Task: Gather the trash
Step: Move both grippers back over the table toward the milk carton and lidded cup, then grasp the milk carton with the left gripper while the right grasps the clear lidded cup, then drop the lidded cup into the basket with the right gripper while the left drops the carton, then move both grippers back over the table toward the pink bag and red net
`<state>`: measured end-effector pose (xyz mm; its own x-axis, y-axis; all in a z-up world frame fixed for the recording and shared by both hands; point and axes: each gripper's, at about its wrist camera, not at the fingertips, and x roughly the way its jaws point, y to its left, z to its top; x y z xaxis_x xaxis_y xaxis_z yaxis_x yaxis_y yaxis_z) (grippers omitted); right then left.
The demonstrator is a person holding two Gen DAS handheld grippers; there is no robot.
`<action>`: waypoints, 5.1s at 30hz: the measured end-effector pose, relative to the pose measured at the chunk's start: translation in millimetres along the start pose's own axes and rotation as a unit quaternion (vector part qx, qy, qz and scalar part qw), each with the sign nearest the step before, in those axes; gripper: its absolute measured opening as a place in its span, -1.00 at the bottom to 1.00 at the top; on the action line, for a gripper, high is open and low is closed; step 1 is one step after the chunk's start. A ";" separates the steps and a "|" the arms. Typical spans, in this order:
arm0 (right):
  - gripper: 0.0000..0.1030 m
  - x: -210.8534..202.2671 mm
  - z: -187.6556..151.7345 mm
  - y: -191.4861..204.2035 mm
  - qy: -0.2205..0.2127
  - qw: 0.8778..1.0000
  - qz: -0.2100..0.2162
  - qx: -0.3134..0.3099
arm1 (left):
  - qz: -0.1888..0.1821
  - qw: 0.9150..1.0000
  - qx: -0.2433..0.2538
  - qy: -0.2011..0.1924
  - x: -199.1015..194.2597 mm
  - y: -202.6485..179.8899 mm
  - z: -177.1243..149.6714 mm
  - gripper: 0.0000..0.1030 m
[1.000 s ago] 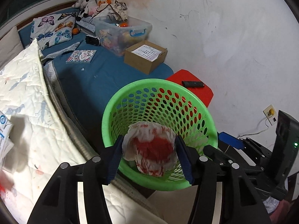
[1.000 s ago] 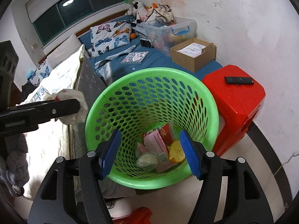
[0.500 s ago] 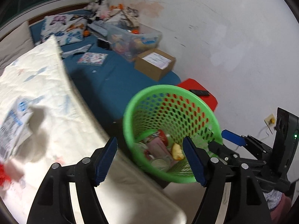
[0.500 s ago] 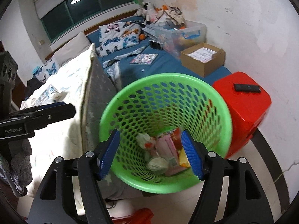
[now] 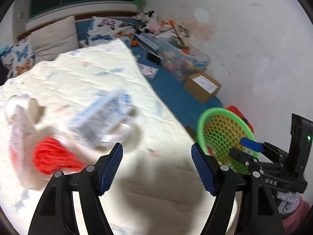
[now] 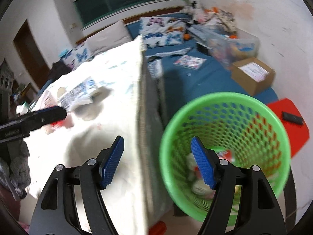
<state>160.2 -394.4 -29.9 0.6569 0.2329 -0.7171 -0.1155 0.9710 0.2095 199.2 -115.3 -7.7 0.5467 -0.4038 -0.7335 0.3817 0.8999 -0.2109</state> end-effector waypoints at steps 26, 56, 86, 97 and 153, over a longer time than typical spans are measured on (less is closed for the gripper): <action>0.39 126.1 49.6 143.0 0.083 0.975 0.114 -0.174 | 0.002 0.998 -0.045 0.036 3.0 116.2 61.4 0.36; 0.10 105.9 30.8 111.9 0.070 0.973 0.120 -0.182 | -0.008 0.995 0.015 0.102 64.7 84.0 62.3 0.45; 0.10 22.6 -8.1 -19.6 0.019 1.000 -0.004 -0.023 | 0.015 0.992 0.094 0.084 73.9 13.2 43.1 0.33; 0.18 -1.0 -32.5 -78.6 0.016 0.997 -0.062 0.051 | -0.061 0.988 0.122 0.075 65.1 -67.9 47.0 0.33; 0.37 -1.1 -13.5 13.5 0.009 0.999 0.032 -0.032 | 0.028 0.999 -0.009 -0.036 -30.2 19.2 -5.1 0.53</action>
<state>147.9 -380.7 -35.3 0.6331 0.2957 -0.7153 -0.2047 0.9552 0.2137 186.2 -85.0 7.1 0.6187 -0.3633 -0.6966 0.3361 0.9238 -0.1833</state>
